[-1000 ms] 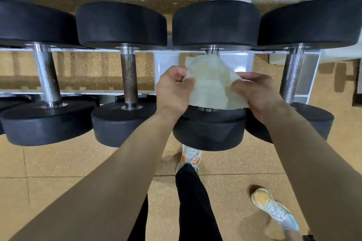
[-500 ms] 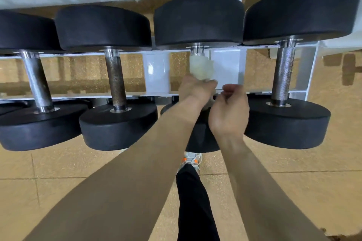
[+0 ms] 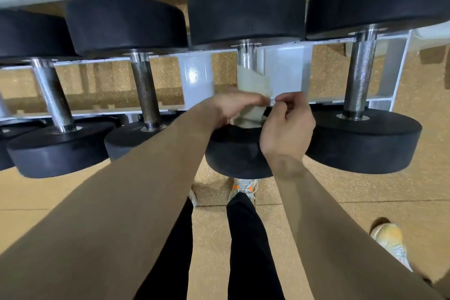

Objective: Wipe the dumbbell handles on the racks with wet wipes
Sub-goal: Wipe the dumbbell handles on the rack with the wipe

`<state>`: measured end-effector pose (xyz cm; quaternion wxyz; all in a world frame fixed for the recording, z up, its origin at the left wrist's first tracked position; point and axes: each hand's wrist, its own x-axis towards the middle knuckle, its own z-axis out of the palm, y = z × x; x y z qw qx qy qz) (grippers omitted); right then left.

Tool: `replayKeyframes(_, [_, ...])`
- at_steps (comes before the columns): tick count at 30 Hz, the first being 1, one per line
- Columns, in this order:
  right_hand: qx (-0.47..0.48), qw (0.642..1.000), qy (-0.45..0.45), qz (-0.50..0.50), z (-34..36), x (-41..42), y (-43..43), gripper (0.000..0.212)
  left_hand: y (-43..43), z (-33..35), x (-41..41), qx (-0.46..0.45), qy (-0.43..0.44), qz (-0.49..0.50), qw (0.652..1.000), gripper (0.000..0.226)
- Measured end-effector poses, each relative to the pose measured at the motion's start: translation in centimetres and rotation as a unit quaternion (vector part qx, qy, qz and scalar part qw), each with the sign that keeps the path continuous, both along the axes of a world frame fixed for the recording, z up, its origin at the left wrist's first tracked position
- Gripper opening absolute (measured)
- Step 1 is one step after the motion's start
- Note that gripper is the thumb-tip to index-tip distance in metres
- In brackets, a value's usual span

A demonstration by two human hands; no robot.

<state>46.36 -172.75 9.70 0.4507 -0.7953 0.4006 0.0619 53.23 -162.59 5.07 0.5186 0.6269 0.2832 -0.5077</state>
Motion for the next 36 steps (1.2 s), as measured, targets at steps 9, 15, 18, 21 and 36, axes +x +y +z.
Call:
replayKeyframes(9, [-0.015, 1.000, 0.012, 0.018, 0.2, 0.3, 0.0, 0.024, -5.6, 2.1, 3.9, 0.228, -0.093, 0.164, 0.955, 0.025])
replayKeyframes(15, [-0.013, 1.000, 0.020, 0.019, 0.3, 0.3, 0.0, 0.024, -0.4, 0.3, 3.3, -0.125, 0.009, 0.112, 0.986, 0.027])
replayKeyframes(18, [-0.018, 0.999, 0.034, 0.022, 0.3, 0.5, -0.1, 0.021, 1.1, -1.2, 1.8, -0.184, 0.093, 0.034, 0.978, 0.027])
replayKeyframes(21, [-0.024, 0.999, 0.039, 0.016, 0.5, 0.5, 0.0, 0.023, 1.0, -1.0, 0.4, -0.142, 0.054, 0.004, 0.988, 0.032])
replayKeyframes(36, [-0.024, 0.999, 0.036, 0.031, 0.5, 0.3, 0.2, 0.025, -1.5, 0.4, 3.3, -0.040, -0.062, 0.159, 0.985, 0.033])
